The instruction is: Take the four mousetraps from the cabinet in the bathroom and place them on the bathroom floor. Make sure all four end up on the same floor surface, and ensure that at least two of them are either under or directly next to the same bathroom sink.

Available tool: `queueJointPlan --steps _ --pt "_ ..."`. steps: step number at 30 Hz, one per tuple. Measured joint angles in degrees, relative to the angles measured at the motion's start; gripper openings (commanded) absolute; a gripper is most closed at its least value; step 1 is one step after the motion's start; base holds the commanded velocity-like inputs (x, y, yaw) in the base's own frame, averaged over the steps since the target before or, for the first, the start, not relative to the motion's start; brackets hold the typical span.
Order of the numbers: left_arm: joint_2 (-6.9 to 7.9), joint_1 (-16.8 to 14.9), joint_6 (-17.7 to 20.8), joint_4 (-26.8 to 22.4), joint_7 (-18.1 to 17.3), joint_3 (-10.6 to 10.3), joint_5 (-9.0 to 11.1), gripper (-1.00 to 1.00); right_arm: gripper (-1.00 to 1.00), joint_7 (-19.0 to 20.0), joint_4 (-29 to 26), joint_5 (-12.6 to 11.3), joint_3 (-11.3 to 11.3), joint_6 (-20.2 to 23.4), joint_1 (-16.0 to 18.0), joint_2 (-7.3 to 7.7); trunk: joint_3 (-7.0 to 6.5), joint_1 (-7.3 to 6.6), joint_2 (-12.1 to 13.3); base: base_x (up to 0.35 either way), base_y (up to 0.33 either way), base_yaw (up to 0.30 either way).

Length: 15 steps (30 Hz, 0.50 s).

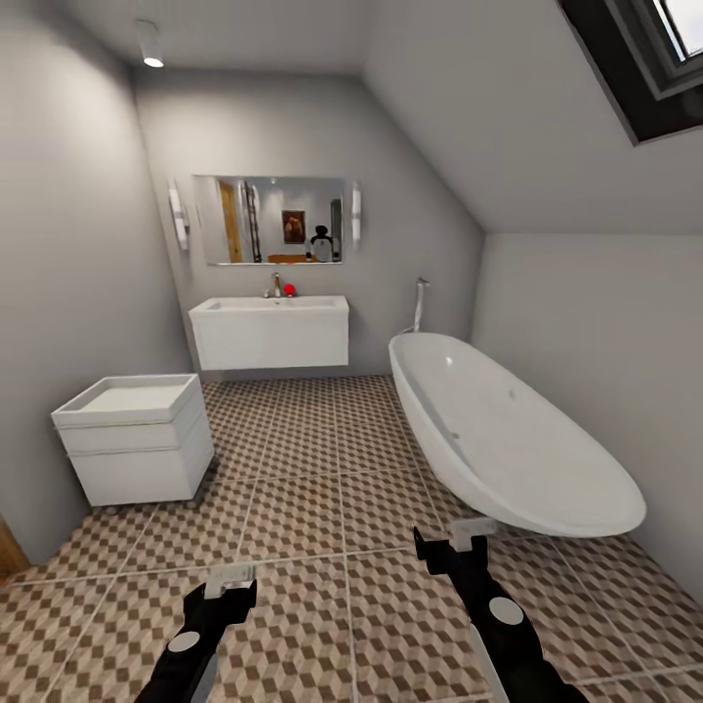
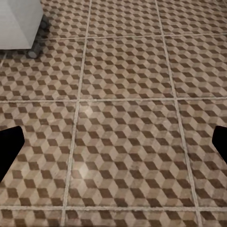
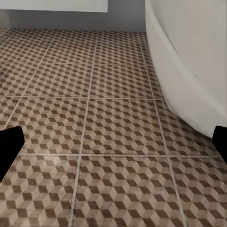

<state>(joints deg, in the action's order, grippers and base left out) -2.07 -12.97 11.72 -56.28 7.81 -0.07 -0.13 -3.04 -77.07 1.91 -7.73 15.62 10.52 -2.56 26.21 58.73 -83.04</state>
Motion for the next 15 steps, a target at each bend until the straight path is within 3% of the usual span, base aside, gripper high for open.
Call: queueJointPlan --steps 15 --pt "-0.02 0.0 0.0 0.0 0.0 0.0 0.0 1.0 1.0 0.0 0.0 0.0 0.0 0.0 0.0 0.07 0.0 0.0 0.0 0.0 0.0 0.263"
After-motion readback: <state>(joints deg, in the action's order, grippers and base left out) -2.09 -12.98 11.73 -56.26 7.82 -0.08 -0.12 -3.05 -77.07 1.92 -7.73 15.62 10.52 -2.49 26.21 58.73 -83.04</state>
